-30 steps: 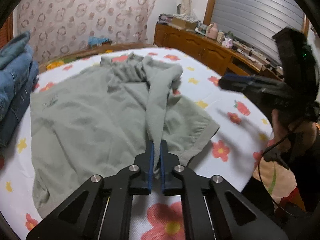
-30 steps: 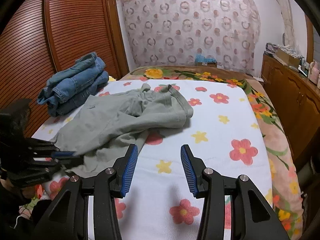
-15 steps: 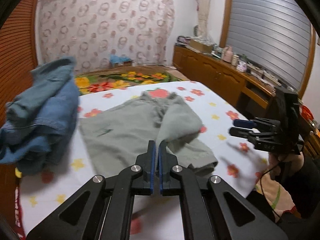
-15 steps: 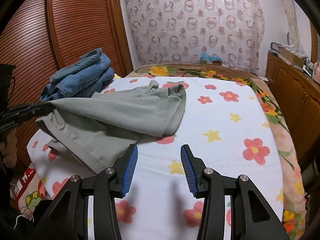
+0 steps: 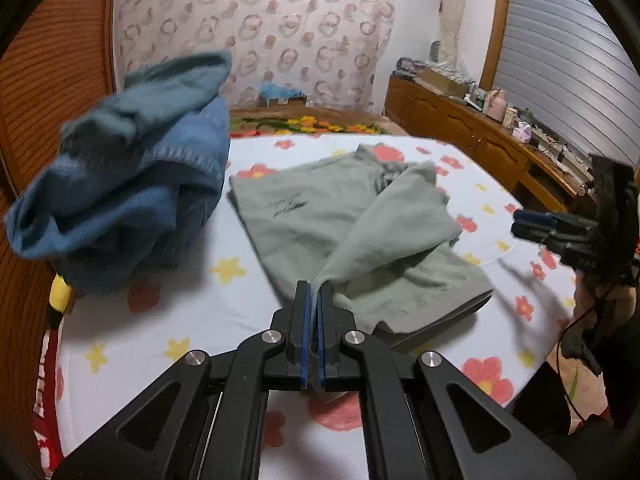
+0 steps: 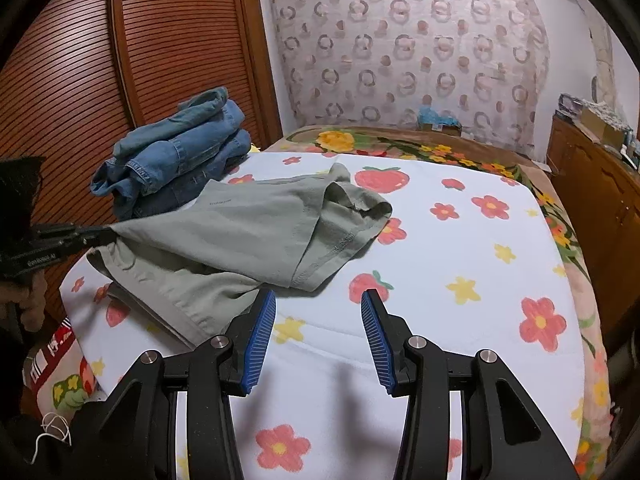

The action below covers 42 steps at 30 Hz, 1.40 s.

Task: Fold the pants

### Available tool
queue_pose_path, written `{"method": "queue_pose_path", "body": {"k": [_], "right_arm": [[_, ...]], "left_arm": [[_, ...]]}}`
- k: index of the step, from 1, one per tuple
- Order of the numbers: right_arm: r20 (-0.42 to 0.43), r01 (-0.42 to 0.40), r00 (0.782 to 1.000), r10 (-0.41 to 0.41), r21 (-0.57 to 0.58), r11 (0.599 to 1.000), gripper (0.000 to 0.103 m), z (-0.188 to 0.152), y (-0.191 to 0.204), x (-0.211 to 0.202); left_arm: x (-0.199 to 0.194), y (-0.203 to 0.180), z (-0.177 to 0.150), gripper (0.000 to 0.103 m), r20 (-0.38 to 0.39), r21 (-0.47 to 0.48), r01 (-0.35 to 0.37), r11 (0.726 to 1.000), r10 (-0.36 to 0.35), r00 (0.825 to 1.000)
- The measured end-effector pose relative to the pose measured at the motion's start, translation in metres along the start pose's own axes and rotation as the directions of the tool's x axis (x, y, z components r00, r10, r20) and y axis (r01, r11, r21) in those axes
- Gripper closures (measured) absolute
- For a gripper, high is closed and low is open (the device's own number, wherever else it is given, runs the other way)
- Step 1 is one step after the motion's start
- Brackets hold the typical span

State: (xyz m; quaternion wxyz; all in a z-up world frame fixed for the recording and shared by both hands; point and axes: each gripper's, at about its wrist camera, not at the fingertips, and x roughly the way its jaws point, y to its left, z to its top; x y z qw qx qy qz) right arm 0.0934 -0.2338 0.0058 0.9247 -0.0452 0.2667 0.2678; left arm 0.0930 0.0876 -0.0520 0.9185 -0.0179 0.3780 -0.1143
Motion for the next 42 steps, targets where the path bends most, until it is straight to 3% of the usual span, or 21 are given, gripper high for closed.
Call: {"method": "queue_pose_path", "body": {"k": [11,14,19,21,24,28,31,38,40,42], "right_arm": [[-0.038,-0.025,0.999,0.024,-0.029,0.999,0.057,0.016,0.001,0.017],[-0.053,-0.035,0.998,0.034,-0.028,0.999,0.057,0.021,0.003,0.026],[-0.081,-0.054,0.995,0.052,-0.023,0.998,0.057,0.029,0.002,0.042],[-0.091,-0.056,0.994,0.054,-0.022,0.998,0.057,0.033,0.005,0.05],[-0.104,-0.063,0.993,0.06,-0.03,0.998,0.057,0.034,0.007,0.057],[-0.132,-0.071,0.989,0.064,-0.049,0.996,0.057,0.036,0.016,0.069],[-0.149,-0.07,0.987,0.059,-0.066,0.995,0.061,0.036,0.019,0.077],[-0.175,-0.076,0.983,0.06,-0.084,0.994,0.068,0.036,0.022,0.088],[-0.184,-0.081,0.981,0.062,-0.097,0.992,0.075,0.035,0.024,0.089],[-0.195,-0.089,0.978,0.066,-0.113,0.99,0.088,0.035,0.025,0.09]], "left_arm": [[0.016,0.006,-0.016,0.096,-0.038,-0.047,-0.002,0.999,0.0,0.999],[0.017,0.005,-0.017,0.084,-0.041,-0.037,0.003,0.999,-0.005,0.999],[0.017,0.006,-0.014,0.052,-0.029,-0.029,0.0,1.0,-0.001,1.0],[0.015,0.008,-0.014,0.05,-0.017,-0.033,0.005,0.999,-0.006,1.0],[0.015,0.009,-0.014,0.037,-0.012,-0.034,0.011,0.999,-0.011,1.0],[0.016,0.009,-0.015,0.033,-0.014,-0.032,0.011,0.999,-0.012,1.0],[0.018,0.008,-0.015,0.025,-0.016,-0.029,0.02,0.999,-0.02,1.0],[0.018,0.008,-0.016,0.024,-0.008,-0.027,-0.011,1.0,0.011,1.0],[0.018,0.01,-0.015,0.024,-0.009,-0.034,-0.015,0.999,0.015,1.0],[0.018,0.013,-0.014,0.024,-0.01,-0.04,-0.017,0.999,0.017,1.0]]}}
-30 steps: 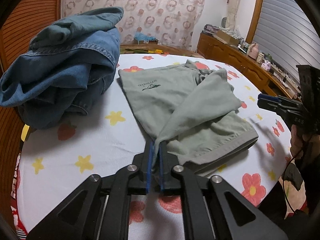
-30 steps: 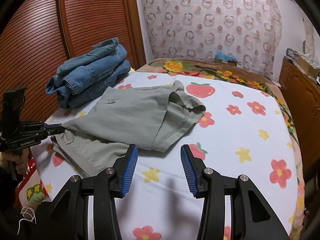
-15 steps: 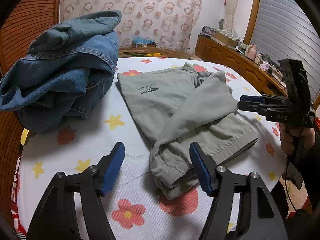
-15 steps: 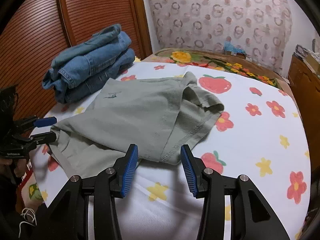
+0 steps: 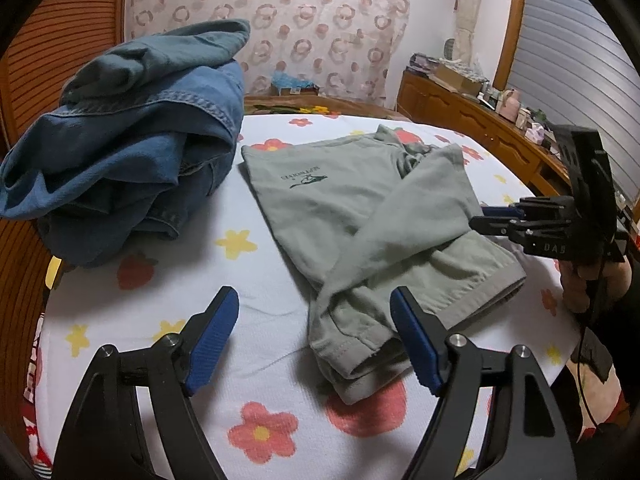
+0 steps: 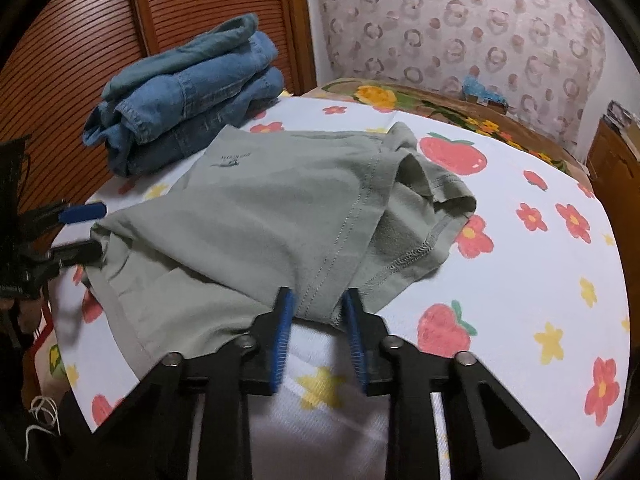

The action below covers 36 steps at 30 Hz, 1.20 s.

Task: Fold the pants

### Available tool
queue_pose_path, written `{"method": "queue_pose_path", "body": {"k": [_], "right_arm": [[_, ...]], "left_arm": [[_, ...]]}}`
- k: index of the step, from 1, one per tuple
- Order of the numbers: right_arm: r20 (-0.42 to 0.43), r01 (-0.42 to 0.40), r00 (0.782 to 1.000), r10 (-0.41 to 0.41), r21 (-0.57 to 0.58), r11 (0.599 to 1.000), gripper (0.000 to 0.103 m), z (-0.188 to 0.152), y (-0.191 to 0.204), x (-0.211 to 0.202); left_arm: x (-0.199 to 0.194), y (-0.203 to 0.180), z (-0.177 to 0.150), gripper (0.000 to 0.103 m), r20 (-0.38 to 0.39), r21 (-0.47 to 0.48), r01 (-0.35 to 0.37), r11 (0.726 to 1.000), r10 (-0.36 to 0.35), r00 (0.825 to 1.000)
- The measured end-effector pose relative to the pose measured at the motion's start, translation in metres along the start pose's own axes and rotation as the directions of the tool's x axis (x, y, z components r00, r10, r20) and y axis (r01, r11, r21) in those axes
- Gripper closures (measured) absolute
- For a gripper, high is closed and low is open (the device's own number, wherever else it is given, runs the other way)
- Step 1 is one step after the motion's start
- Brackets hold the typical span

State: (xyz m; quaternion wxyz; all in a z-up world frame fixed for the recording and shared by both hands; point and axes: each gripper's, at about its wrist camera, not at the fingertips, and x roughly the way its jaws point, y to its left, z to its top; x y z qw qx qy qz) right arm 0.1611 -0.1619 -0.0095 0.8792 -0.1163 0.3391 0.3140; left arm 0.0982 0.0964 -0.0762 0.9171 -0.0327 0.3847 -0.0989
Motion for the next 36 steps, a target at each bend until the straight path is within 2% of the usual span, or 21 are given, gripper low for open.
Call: {"method": "queue_pose_path", "body": {"k": [3,8,16,28,36], "right_arm": [[0.002,-0.021,1.0,0.021,-0.023,1.0,0.096,0.003,0.001,-0.001],[0.048,-0.029,0.998,0.031,-0.04,0.999,0.097,0.023,0.001,-0.01],[0.099,-0.029,0.994,0.041,-0.118,0.993,0.097,0.083,0.019,-0.007],[0.063,-0.082,0.993,0.098,-0.21,0.974,0.097,0.142,0.04,0.067],[0.038,-0.119,0.991,0.131,-0.216,0.969,0.097,0.161,0.05,0.111]], "left_arm": [[0.0,0.001,0.001,0.024,0.005,0.005,-0.015,1.0,0.015,1.0],[-0.006,0.005,0.003,0.024,0.022,0.005,-0.021,1.0,0.02,1.0],[-0.016,0.019,0.011,0.024,0.054,0.002,-0.029,1.0,0.029,0.998],[-0.013,0.038,0.014,0.024,0.067,-0.008,-0.051,0.999,0.052,0.996],[-0.006,0.041,0.013,0.024,0.05,-0.007,-0.043,0.999,0.043,0.998]]}}
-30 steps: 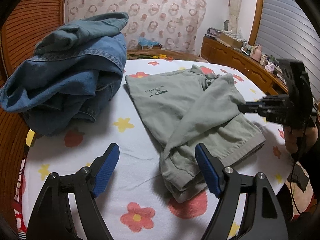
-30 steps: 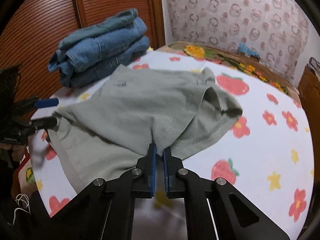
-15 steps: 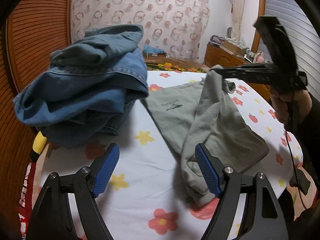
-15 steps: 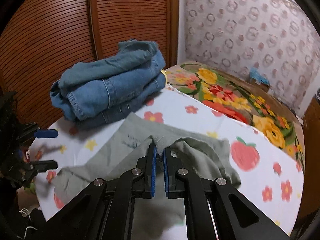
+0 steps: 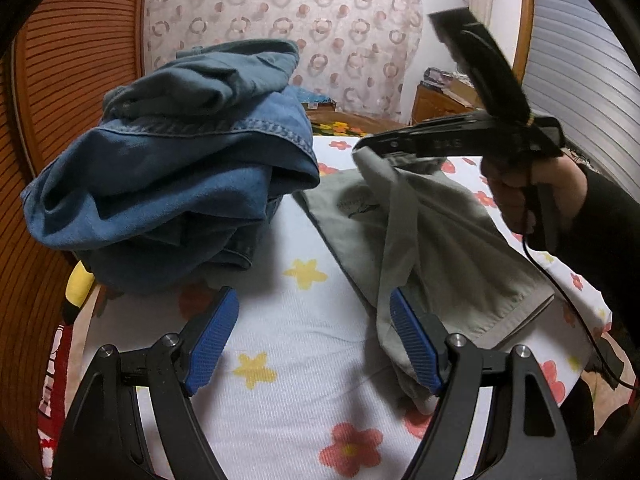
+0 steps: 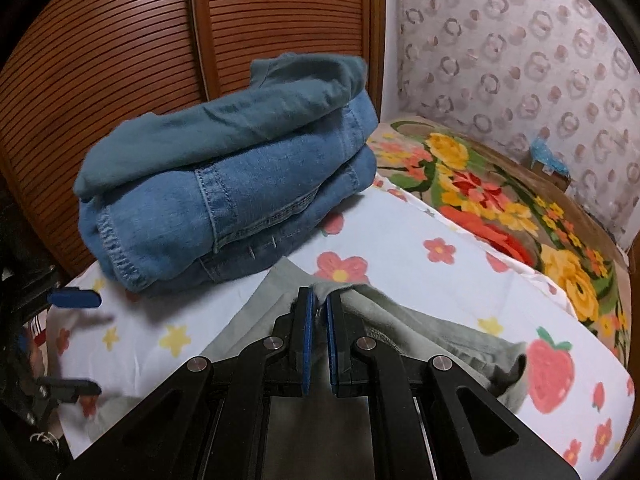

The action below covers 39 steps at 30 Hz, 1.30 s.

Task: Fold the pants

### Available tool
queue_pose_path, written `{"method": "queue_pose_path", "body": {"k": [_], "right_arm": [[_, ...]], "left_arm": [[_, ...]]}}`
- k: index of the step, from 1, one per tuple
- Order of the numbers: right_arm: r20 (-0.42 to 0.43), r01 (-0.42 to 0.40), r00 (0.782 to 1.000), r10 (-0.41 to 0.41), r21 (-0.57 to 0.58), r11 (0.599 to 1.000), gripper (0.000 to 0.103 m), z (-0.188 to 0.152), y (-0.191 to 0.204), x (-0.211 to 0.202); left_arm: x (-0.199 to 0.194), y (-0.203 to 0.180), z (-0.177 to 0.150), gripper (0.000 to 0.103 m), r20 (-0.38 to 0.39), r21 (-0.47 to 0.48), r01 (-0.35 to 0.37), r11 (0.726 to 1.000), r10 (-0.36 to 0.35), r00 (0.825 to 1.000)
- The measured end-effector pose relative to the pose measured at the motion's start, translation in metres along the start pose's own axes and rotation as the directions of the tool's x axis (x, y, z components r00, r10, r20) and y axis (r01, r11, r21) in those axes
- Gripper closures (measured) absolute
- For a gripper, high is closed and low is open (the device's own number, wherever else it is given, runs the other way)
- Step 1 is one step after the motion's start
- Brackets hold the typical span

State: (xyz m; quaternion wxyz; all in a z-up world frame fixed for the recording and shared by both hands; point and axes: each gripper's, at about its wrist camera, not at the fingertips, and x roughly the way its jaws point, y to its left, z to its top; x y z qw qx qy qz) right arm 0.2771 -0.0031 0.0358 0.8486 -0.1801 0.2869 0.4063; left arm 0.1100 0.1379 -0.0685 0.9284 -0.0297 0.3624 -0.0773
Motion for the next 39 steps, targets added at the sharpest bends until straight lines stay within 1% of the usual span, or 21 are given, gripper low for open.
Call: {"method": "queue_pose_path", "body": {"k": [8,13,15,16,18,20,23,26,30,34,36,39], "right_arm": [[-0.007,-0.013,1.0,0.013,0.0,1.0,0.097,0.009,0.002,0.029],[-0.007,-0.007,1.0,0.007,0.026,1.0,0.096,0.006,-0.001,0.029],[0.0,0.0,1.0,0.0,0.046,0.999,0.088,0.002,-0.005,0.02],[0.003,0.009,1.0,-0.009,0.049,0.999,0.085,0.0,-0.006,0.014],[0.014,0.034,0.999,-0.035,0.055,0.998,0.076,-0.006,-0.006,-0.002],[0.022,0.049,0.999,-0.05,0.058,0.997,0.074,-0.013,-0.005,-0.019],[0.04,0.059,0.997,-0.062,0.073,0.996,0.074,-0.028,-0.001,-0.05],[0.076,0.061,0.995,-0.068,0.081,0.995,0.074,-0.048,0.01,-0.086],[0.09,0.084,0.992,-0.093,0.098,0.992,0.074,-0.078,0.026,-0.124],[0.071,0.098,0.992,-0.106,0.118,0.988,0.074,-0.114,0.046,-0.15],[0.044,0.105,0.993,-0.111,0.117,0.988,0.074,-0.132,0.058,-0.156],[0.006,0.112,0.994,-0.113,0.117,0.987,0.074,-0.153,0.07,-0.155]], "left_arm": [[0.002,0.0,-0.002,0.024,-0.017,-0.006,-0.003,1.0,0.003,1.0],[0.002,-0.001,-0.002,0.024,-0.02,-0.004,-0.001,1.0,0.001,1.0],[0.001,-0.004,-0.002,0.024,-0.015,0.003,0.007,1.0,-0.007,1.0],[0.002,-0.005,0.0,0.024,-0.013,0.005,0.012,1.0,-0.012,1.0],[0.001,-0.008,-0.001,0.024,-0.009,0.013,0.02,1.0,-0.02,1.0],[0.002,-0.011,-0.002,0.024,-0.01,0.019,0.025,0.999,-0.025,1.0],[0.001,-0.016,-0.003,0.024,-0.012,0.028,0.031,0.999,-0.03,0.999],[-0.001,-0.02,-0.007,0.024,-0.014,0.033,0.035,0.999,-0.034,0.999],[-0.006,-0.022,-0.012,0.031,-0.017,0.033,0.041,0.999,-0.041,0.999],[-0.01,-0.024,-0.018,0.04,-0.028,0.032,0.047,0.998,-0.046,0.999],[-0.011,-0.022,-0.019,0.042,-0.037,0.026,0.05,0.998,-0.049,0.998],[-0.012,-0.021,-0.023,0.045,-0.047,0.017,0.058,0.998,-0.057,0.997]]}}
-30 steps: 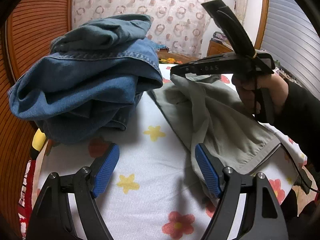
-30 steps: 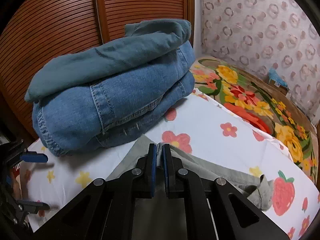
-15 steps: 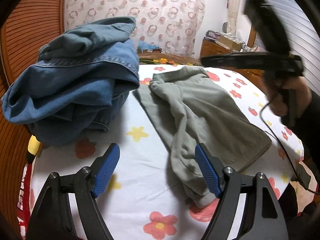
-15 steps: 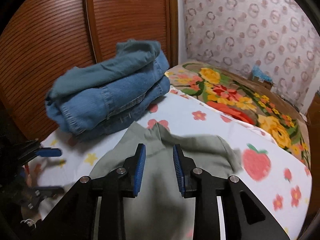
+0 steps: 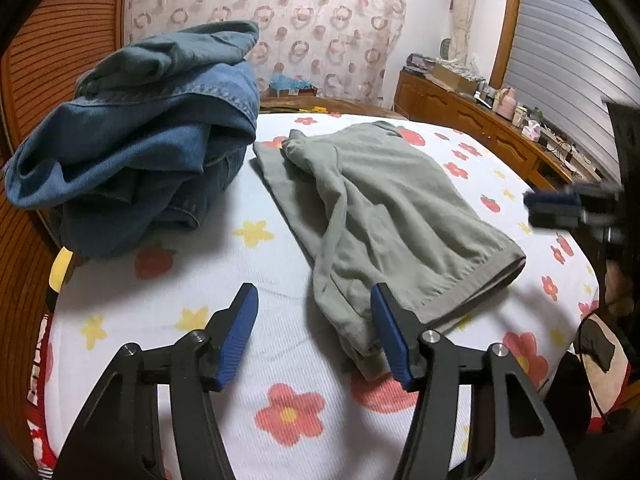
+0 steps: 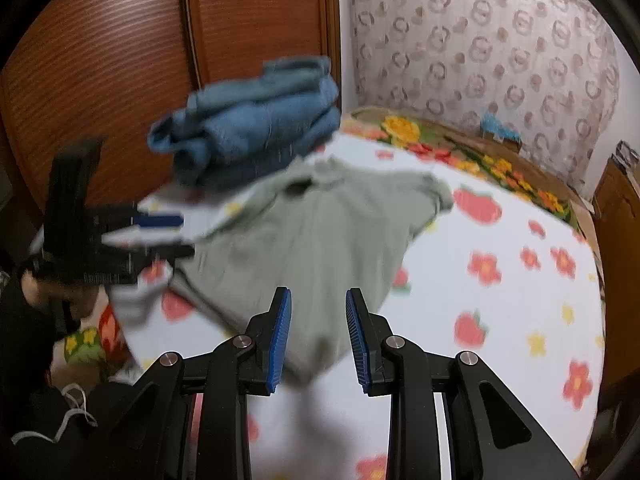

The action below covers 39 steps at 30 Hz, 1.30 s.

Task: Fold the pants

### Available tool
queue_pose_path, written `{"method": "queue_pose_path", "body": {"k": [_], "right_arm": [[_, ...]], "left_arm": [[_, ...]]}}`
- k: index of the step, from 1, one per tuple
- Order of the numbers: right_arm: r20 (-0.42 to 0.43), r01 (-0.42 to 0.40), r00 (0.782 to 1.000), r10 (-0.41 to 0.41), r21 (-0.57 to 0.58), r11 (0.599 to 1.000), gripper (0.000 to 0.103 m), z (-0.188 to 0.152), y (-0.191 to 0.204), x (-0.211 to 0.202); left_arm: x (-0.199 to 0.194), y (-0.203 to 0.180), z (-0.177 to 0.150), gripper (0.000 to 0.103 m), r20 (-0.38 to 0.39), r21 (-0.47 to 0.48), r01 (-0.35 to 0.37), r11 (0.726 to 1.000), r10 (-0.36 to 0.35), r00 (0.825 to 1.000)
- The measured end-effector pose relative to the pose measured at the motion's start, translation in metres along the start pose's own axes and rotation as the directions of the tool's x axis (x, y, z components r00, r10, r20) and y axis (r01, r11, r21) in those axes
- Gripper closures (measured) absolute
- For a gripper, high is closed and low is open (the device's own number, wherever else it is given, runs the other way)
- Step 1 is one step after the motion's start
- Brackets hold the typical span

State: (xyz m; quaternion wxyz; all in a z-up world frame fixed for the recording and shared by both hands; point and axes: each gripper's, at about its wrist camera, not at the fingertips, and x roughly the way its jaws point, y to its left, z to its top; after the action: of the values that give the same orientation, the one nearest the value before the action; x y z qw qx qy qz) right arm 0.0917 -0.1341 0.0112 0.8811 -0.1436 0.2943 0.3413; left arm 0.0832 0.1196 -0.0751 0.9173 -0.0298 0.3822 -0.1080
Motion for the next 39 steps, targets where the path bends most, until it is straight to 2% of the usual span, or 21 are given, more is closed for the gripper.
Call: {"method": "queue_pose_path", "body": {"k": [6,9,12,14,16,17,18,19,21,23,33,39], "right_arm": [[-0.032,0.018,0.999,-0.018,-0.001,1.0,0.07,-0.028,0.011,0.004],[-0.035,0.031,0.999,-0.032,-0.017,0.999,0.069,-0.028,0.015,0.01],[-0.05,0.056,0.997,-0.058,-0.029,0.998,0.069,-0.027,0.015,0.019],[-0.065,0.074,0.995,-0.075,-0.024,0.997,0.069,-0.024,0.014,0.027],[-0.061,0.098,0.993,-0.099,-0.012,0.995,0.069,-0.019,0.012,0.032],[-0.057,0.102,0.993,-0.102,-0.002,0.995,0.069,-0.019,0.011,0.032],[-0.052,0.104,0.993,-0.104,0.008,0.995,0.074,-0.018,0.01,0.033],[-0.042,0.102,0.994,-0.101,0.018,0.995,0.079,-0.017,0.009,0.032],[-0.024,0.091,0.996,-0.09,0.032,0.995,0.09,-0.016,0.007,0.029],[-0.002,0.085,0.996,-0.085,0.035,0.996,0.094,-0.017,0.006,0.025],[0.058,0.119,0.991,-0.124,0.078,0.99,0.098,-0.027,-0.011,-0.013],[0.065,0.159,0.984,-0.167,0.111,0.981,0.098,-0.047,-0.027,-0.043]], "left_arm": [[0.005,-0.004,-0.003,0.046,-0.02,-0.006,0.008,1.0,-0.008,1.0],[0.008,-0.007,-0.002,0.047,-0.024,-0.001,0.01,1.0,-0.01,1.0],[0.01,-0.008,-0.003,0.06,-0.03,-0.003,0.027,1.0,-0.027,0.999],[0.011,-0.009,-0.003,0.066,-0.031,-0.008,0.043,0.999,-0.043,0.999],[0.011,-0.01,-0.003,0.08,-0.033,-0.012,0.068,0.998,-0.068,0.997],[0.012,-0.011,-0.003,0.083,-0.035,-0.011,0.074,0.997,-0.075,0.997],[0.012,-0.012,-0.004,0.093,-0.039,-0.004,0.082,0.997,-0.082,0.996],[0.011,-0.013,-0.004,0.095,-0.039,0.001,0.084,0.996,-0.084,0.996],[0.007,-0.015,-0.002,0.098,-0.028,-0.001,0.096,0.995,-0.096,0.995],[0.0,-0.017,0.0,0.099,-0.01,-0.005,0.107,0.994,-0.107,0.994],[-0.034,-0.051,0.004,0.102,0.03,0.049,0.134,0.99,-0.136,0.99],[-0.036,-0.067,0.011,0.102,0.032,0.078,0.128,0.989,-0.131,0.991]]}}
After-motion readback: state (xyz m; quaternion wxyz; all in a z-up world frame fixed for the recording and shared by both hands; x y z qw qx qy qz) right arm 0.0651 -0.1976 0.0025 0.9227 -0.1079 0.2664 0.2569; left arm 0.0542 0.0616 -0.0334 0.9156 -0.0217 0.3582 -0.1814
